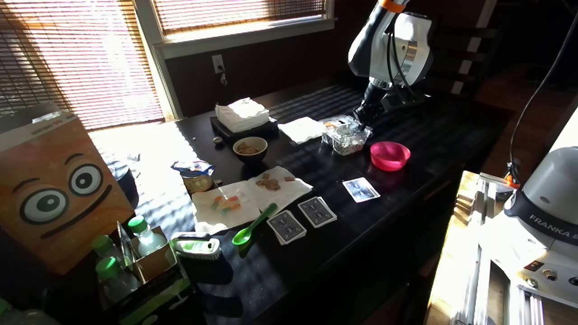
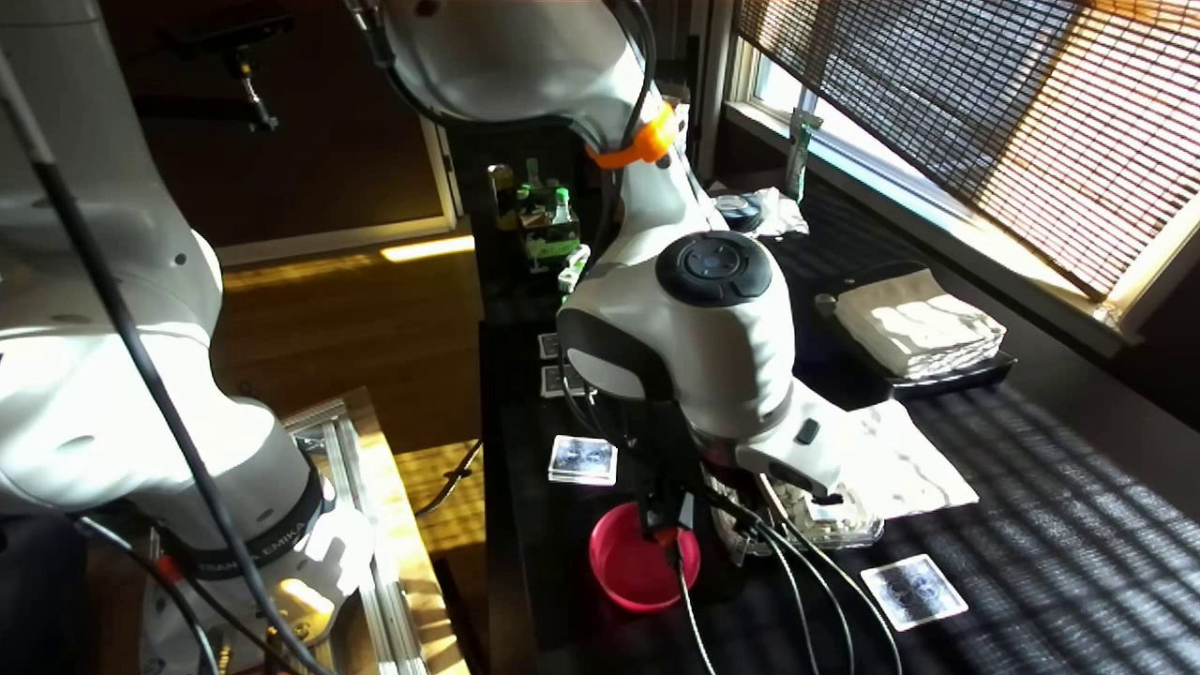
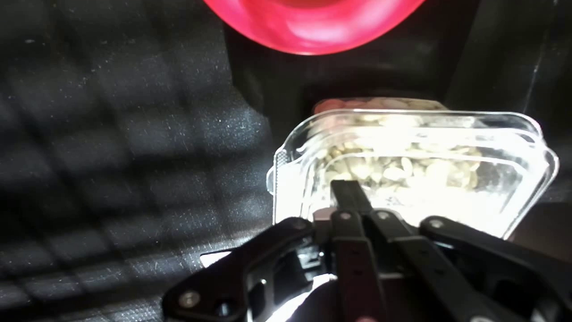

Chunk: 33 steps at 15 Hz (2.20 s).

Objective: Put the transparent lid on the transparent bowl

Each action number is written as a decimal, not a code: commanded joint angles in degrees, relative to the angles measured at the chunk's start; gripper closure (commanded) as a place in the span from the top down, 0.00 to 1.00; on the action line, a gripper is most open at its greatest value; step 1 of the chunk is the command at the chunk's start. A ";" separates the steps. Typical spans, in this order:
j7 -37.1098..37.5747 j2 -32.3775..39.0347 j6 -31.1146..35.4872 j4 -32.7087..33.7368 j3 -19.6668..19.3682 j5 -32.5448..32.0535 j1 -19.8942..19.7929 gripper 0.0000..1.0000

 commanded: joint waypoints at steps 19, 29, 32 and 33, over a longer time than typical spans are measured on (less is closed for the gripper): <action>25.66 -7.44 -1.72 -4.82 -10.75 -23.93 8.30 0.88; 41.90 -15.66 -12.36 -3.85 -16.10 -43.11 11.88 1.00; 43.44 -19.09 -17.20 -3.57 -9.44 -45.08 5.43 1.00; 44.11 -19.99 -18.40 -3.52 -8.35 -45.59 4.56 1.00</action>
